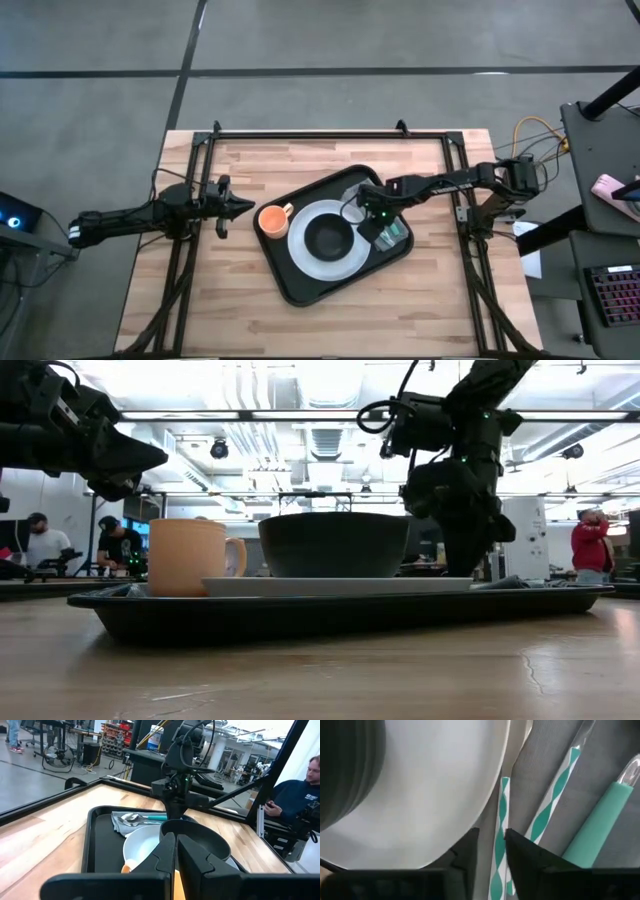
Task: Set up tray
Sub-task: Return to Home Position
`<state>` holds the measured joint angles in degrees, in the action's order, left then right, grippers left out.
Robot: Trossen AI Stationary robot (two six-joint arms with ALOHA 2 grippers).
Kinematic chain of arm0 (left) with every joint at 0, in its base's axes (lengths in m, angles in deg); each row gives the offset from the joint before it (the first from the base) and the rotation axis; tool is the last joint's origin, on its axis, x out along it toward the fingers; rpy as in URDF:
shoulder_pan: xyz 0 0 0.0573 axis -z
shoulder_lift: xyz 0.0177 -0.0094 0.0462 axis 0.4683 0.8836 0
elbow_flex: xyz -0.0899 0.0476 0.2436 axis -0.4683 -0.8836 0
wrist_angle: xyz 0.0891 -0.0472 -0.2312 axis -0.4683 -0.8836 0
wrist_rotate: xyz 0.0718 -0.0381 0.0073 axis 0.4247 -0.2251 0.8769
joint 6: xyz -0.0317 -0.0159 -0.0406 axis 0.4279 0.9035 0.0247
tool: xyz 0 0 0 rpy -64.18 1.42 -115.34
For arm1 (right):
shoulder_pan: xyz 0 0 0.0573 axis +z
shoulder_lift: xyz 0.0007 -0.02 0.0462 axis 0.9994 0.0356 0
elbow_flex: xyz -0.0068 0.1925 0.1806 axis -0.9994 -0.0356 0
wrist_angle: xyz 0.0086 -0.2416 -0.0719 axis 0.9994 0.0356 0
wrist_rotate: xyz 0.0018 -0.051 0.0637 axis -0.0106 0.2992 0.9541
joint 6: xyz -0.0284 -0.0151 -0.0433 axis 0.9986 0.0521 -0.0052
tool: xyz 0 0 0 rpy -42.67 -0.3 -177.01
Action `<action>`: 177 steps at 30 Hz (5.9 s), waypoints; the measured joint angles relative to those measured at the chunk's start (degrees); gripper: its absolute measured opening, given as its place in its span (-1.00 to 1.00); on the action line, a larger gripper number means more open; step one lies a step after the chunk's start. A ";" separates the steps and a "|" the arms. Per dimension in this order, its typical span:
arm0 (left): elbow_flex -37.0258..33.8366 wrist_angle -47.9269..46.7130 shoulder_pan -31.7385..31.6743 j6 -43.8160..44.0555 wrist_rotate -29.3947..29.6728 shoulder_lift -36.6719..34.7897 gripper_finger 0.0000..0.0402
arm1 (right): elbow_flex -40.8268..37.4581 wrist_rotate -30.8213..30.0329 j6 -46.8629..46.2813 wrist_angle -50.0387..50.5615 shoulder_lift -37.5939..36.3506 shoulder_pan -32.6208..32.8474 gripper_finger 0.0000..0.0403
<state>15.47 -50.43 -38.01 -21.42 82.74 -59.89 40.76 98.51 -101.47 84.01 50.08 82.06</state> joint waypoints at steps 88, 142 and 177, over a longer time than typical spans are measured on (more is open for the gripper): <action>-2.03 6.08 4.70 -10.34 0.00 -0.09 -1.00 | -53.05 -1.36 34.70 -49.10 -85.53 0.01 -0.96; -1.99 6.87 4.68 -10.32 -0.19 0.02 -1.00 | -53.05 -3.18 37.51 -48.89 -85.53 0.01 -0.96; -1.99 6.84 4.68 -10.32 -0.18 0.02 -1.00 | -53.05 -3.16 37.48 -48.89 -85.57 0.01 -0.96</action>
<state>13.49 -43.58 -33.34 -31.74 82.56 -59.87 -12.30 95.35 -63.99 35.12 -35.49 82.07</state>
